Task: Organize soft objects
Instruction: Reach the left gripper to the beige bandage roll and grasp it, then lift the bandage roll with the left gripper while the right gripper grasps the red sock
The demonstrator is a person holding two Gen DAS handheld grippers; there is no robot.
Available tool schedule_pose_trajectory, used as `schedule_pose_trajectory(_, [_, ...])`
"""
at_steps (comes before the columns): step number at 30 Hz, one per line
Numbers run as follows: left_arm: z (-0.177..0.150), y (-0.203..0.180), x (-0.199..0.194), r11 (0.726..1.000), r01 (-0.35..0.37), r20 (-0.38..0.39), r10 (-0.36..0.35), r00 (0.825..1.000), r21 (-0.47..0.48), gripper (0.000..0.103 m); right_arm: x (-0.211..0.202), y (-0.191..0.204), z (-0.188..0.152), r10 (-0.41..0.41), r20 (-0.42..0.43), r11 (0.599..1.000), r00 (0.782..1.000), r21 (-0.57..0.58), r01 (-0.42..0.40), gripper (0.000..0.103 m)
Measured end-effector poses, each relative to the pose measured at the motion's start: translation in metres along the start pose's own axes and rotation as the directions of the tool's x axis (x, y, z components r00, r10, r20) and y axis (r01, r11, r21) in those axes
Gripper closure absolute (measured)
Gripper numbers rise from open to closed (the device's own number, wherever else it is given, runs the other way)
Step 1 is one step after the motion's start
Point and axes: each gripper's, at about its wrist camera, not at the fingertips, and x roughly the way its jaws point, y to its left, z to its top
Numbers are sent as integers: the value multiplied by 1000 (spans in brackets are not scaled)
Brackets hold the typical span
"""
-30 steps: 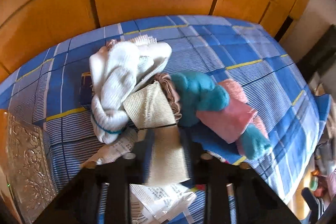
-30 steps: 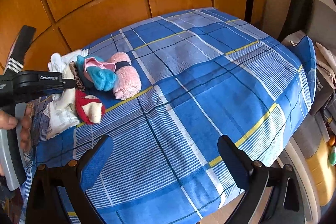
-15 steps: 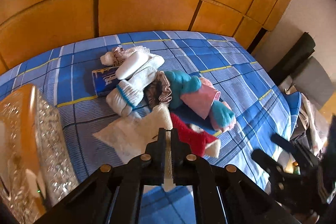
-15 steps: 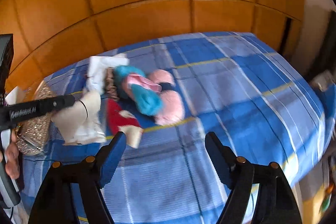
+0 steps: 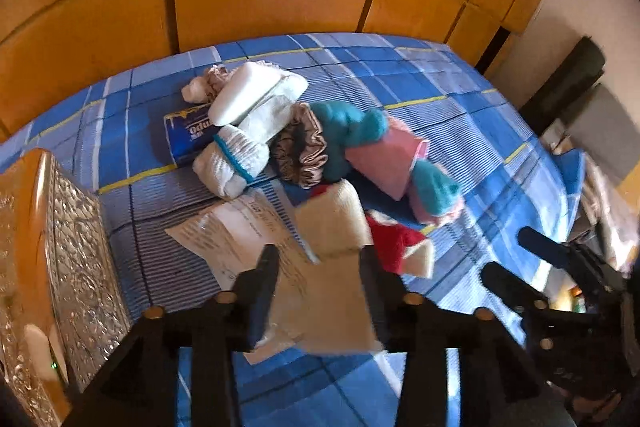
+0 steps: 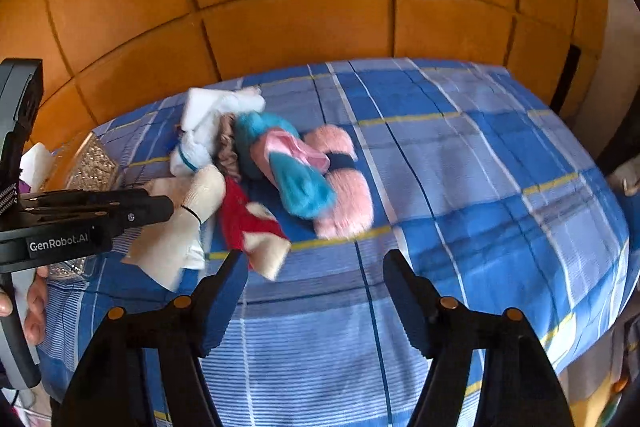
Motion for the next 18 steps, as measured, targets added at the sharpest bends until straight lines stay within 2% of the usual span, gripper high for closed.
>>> schedule_pose_trajectory(5, [2,-5,10,1000,15,-22,-14,1000,15,52,6,-7,-7,18,-20,1000,1000,14,-18,32])
schedule_pose_trajectory(10, [4,-14,17,998,58,-47,-59,997,-14,51,12,-8,-13,17,-34,1000,999,2,-17,32])
schedule_pose_trajectory(14, [-1,-28,29,999,43,-99,-40,994,20,53,15,-12,-16,18,-47,1000,999,21,-17,32])
schedule_pose_trajectory(18, [-14,-38,34,997,32,-126,-23,992,71,70,16,-13,-16,16,-50,1000,999,26,-14,32])
